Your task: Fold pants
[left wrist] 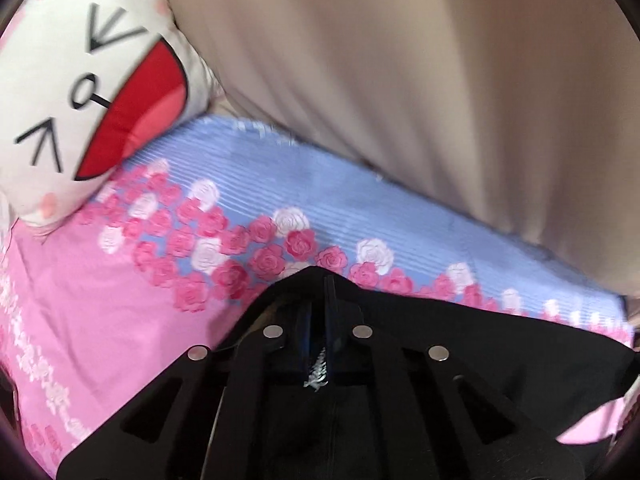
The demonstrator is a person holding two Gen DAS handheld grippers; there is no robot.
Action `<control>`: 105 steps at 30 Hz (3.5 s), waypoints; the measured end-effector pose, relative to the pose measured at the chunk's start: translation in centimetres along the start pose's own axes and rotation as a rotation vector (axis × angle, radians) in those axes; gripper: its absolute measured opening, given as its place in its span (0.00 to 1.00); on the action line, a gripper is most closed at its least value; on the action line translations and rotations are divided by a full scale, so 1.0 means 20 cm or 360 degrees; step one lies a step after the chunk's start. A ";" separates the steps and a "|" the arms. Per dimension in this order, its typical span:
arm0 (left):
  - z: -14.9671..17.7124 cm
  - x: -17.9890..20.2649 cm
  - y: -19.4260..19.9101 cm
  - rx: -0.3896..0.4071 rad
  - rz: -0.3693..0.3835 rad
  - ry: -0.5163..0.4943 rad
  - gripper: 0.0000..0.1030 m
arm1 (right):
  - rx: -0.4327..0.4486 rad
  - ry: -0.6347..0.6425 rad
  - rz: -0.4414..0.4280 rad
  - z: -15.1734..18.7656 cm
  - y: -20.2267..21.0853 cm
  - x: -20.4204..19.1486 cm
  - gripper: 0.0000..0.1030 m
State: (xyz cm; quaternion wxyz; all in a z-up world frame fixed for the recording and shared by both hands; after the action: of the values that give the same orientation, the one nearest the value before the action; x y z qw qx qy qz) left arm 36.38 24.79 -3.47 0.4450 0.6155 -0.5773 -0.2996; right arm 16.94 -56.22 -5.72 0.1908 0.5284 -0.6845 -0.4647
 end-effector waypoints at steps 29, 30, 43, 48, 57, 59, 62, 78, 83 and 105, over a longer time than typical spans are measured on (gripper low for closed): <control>0.09 -0.11 -0.50 -0.0523 0.0120 0.0173 0.00 | 0.0022 -0.0009 0.0015 0.14 0.09 -0.07 0.14; 0.07 -0.12 -0.45 -0.0436 0.0115 0.0164 0.00 | 0.0026 -0.0014 0.0008 0.15 0.09 -0.08 0.14; 0.02 -0.18 -0.24 -0.0229 0.0111 0.0161 0.81 | 0.0046 0.0026 -0.0020 0.17 0.15 -0.14 0.15; 0.03 -0.19 -0.44 -0.0328 0.0106 0.0103 0.73 | 0.0038 0.0023 -0.0009 0.18 0.15 -0.13 0.15; 0.00 -0.21 -0.35 -0.0288 0.0209 0.0114 0.09 | 0.0045 -0.0030 -0.0006 0.17 0.12 -0.10 0.15; 0.01 -0.21 -0.18 -0.0183 0.0308 0.0108 0.08 | 0.0079 -0.0023 -0.0037 0.16 0.16 -0.12 0.15; 0.08 -0.19 0.16 -0.0007 0.0438 0.0039 0.08 | 0.0162 0.0023 -0.0089 0.15 0.27 -0.16 0.15; 1.34 -0.69 0.35 -0.0268 0.0065 0.0193 0.19 | 0.0066 0.0134 0.0020 1.08 0.54 0.21 0.26; 1.31 -0.72 0.53 -0.0106 0.0179 0.0415 0.69 | 0.0148 -0.0030 0.0017 1.19 0.68 0.34 0.55; 1.18 -0.61 0.54 -0.0188 0.0459 0.0449 0.08 | 0.0383 -0.0112 -0.0049 1.30 0.90 0.09 0.67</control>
State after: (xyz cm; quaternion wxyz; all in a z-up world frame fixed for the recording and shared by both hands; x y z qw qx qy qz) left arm 8.95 32.72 -5.67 0.5949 0.5352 -0.5730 -0.1769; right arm -13.11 -46.32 -3.89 0.0948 0.5414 -0.7333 -0.4002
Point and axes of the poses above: each gripper's, at about its wrist camera, not at the fingertips, and y roughly against the way its jaws point, x to its right, z to its underside, the point moved 9 cm from there along -y, roughly the way its jaws point, and after that the axes turned 11 degrees about -x, right-handed, at the moved point
